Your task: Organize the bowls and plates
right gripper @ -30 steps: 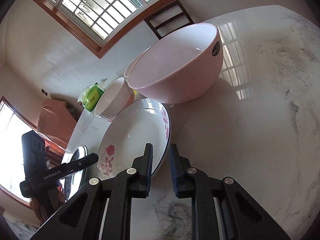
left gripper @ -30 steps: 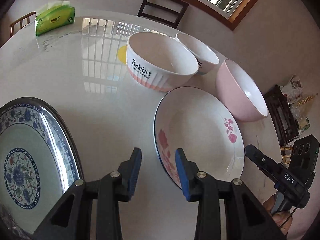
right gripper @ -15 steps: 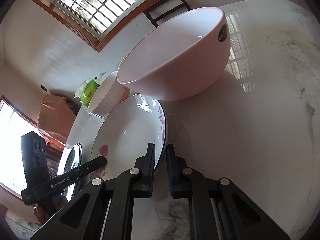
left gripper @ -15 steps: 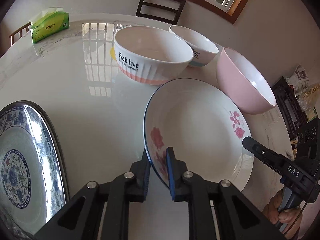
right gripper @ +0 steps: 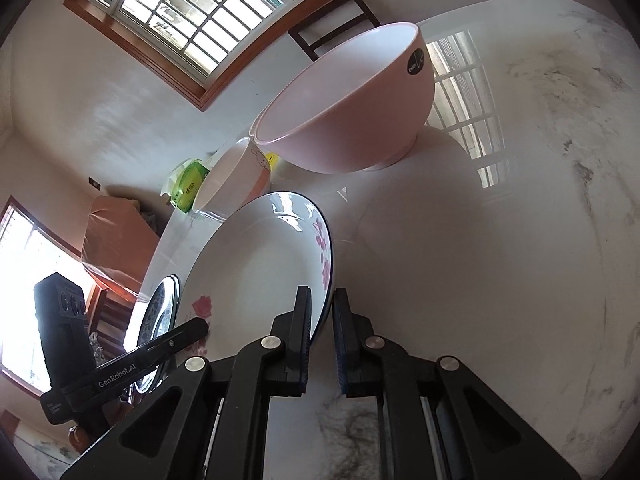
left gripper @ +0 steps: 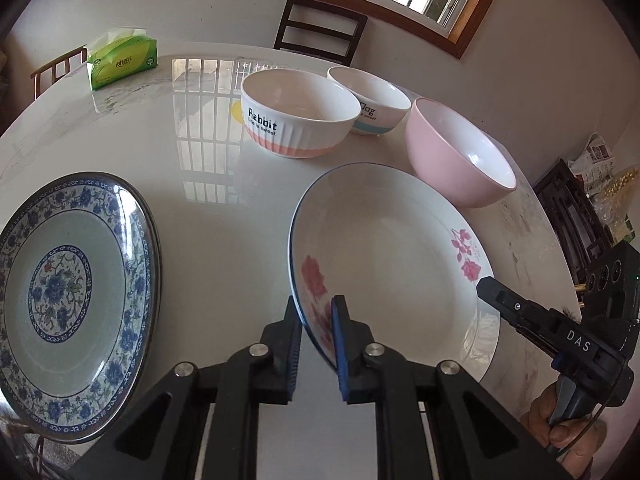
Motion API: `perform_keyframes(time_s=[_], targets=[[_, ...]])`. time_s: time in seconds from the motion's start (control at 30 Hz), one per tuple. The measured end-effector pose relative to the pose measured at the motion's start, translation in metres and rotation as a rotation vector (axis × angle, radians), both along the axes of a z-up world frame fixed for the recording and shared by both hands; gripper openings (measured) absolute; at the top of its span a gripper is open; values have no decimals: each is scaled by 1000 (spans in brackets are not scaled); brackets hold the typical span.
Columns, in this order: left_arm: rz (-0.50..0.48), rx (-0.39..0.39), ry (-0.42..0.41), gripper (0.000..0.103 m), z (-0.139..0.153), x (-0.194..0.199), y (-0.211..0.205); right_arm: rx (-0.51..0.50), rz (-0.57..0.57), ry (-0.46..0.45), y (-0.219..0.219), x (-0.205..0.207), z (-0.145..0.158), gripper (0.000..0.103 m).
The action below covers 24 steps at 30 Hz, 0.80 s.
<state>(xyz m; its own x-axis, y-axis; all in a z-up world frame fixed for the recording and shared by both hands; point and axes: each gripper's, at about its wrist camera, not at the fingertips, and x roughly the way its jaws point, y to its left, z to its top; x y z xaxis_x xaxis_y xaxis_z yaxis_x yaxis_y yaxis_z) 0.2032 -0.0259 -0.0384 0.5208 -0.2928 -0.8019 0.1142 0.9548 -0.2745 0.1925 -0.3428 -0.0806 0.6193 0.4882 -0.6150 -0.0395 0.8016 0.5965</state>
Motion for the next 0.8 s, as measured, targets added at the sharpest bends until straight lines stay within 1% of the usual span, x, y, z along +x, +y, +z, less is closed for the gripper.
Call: perform_keyframes(time_s=[0.2,0.4,0.8], targets=[[32,-1,-41,14,15,-20,16,11,23,-14,13,-11,6,12],[81,-7,-70,14,28,-39,40,24,63,-27,31,-12,13,12],[181,-9,-77,14,34,-67,90,3,168,-44,86,-9,24,12]])
